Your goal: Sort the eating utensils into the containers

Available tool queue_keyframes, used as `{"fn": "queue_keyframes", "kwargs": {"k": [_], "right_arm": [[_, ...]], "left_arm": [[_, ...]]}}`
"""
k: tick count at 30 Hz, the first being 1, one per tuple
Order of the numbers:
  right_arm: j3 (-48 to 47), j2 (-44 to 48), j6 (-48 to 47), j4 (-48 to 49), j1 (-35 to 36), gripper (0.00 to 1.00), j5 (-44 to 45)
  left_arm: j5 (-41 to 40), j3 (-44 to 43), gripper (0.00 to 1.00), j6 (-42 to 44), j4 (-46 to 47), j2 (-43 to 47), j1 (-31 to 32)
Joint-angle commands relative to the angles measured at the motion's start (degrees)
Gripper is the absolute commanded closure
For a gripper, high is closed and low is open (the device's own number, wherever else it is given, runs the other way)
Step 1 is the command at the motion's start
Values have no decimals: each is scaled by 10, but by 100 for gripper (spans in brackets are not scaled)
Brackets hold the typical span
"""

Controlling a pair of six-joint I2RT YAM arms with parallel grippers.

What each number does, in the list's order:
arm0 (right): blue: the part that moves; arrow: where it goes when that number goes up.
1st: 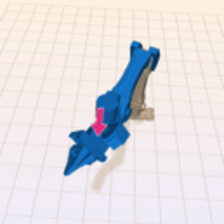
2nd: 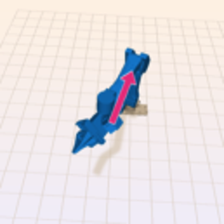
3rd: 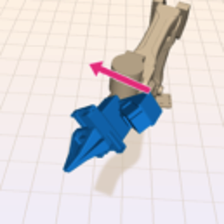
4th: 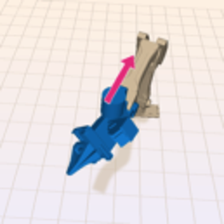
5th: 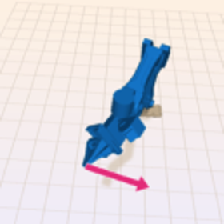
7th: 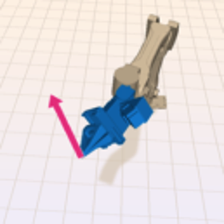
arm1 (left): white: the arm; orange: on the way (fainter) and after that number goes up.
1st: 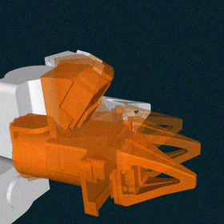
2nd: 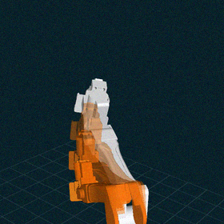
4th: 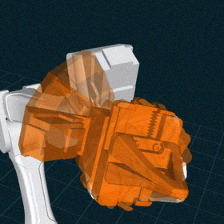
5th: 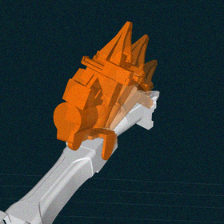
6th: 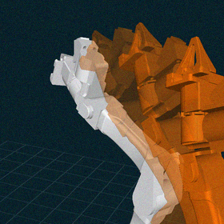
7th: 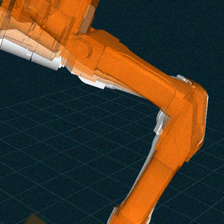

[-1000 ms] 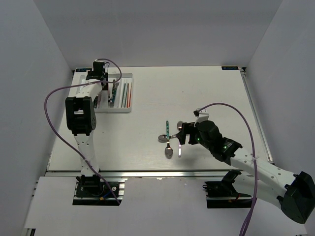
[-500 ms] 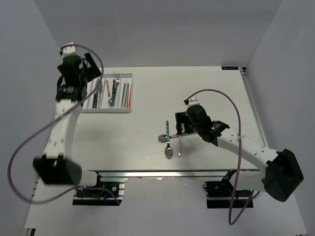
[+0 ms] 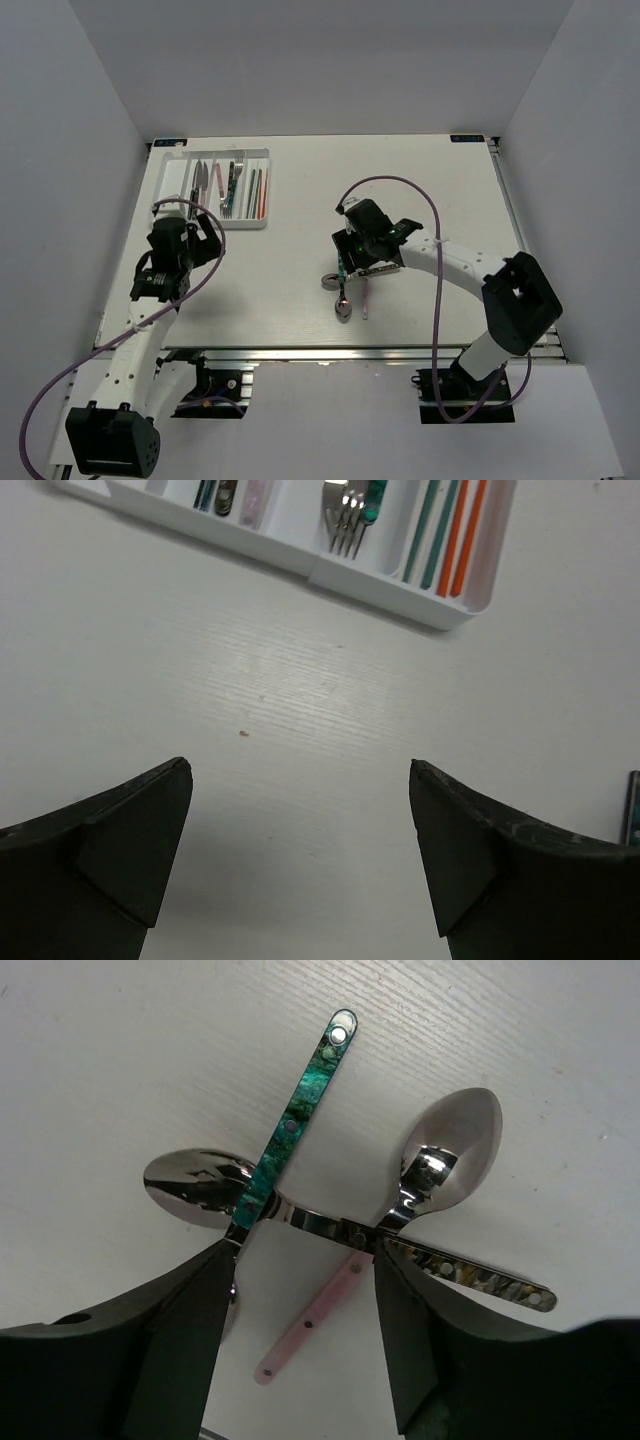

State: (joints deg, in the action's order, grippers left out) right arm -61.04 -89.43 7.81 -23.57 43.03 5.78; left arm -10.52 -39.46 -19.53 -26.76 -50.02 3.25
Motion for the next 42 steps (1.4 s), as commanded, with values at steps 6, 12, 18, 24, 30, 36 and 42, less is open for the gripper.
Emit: {"fn": "queue_keyframes", "kwargs": {"k": [6, 12, 18, 24, 30, 36, 42], "right_arm": [[-42, -52, 213, 27, 36, 46, 99], [-115, -132, 236, -5, 41, 51, 123], [-123, -163, 258, -24, 43, 54, 154], [-115, -184, 251, -10, 43, 62, 136], [-114, -208, 253, 1, 43, 69, 116], [-122, -205, 255, -2, 43, 85, 123], [-123, -139, 261, 25, 43, 98, 130]], "left_arm": [[56, -18, 2, -9, 32, 22, 8], [32, -20, 2, -4, 25, 29, 23], [18, -20, 2, -3, 22, 33, 23], [24, -20, 2, -2, 21, 27, 24], [22, -20, 2, -2, 21, 27, 24], [44, -20, 2, -2, 24, 26, 25], [219, 2, 2, -82, 106, 24, 25]]}}
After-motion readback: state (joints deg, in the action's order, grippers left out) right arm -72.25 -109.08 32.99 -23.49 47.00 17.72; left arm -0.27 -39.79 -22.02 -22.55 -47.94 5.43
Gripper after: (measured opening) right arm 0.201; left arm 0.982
